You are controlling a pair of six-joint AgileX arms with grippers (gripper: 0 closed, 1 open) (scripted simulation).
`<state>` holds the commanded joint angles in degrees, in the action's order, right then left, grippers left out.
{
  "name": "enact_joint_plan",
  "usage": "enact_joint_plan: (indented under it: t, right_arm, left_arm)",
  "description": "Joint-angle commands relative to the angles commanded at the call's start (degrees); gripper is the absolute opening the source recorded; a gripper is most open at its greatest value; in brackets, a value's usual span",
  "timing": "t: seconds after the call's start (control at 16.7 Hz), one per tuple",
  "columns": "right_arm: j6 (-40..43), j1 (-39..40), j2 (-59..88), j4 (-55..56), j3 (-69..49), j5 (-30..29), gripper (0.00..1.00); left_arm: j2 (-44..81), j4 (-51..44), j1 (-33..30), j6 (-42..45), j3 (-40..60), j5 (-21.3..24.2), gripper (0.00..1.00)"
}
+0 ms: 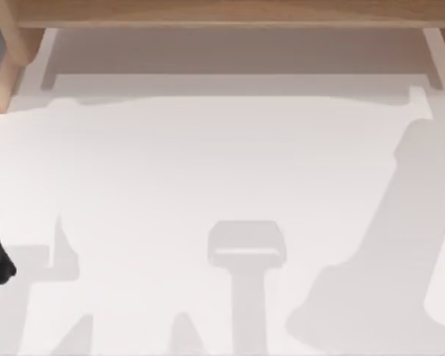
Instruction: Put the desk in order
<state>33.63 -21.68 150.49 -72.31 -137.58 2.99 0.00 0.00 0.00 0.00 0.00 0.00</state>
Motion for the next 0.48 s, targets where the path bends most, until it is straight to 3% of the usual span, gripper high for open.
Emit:
enact_joint_plan:
  t: [0.12,0.48]
  right_arm:
    - [0.0,0.0,0.0,0.0,0.0,0.0,0.02]
    - [0.0,0.0,0.0,0.0,0.0,0.0,0.00]
  left_arm:
    - [0.0,0.0,0.0,0.0,0.0,0.0,1.00]
    - [0.0,0.0,0.0,0.0,0.0,0.0,1.00]
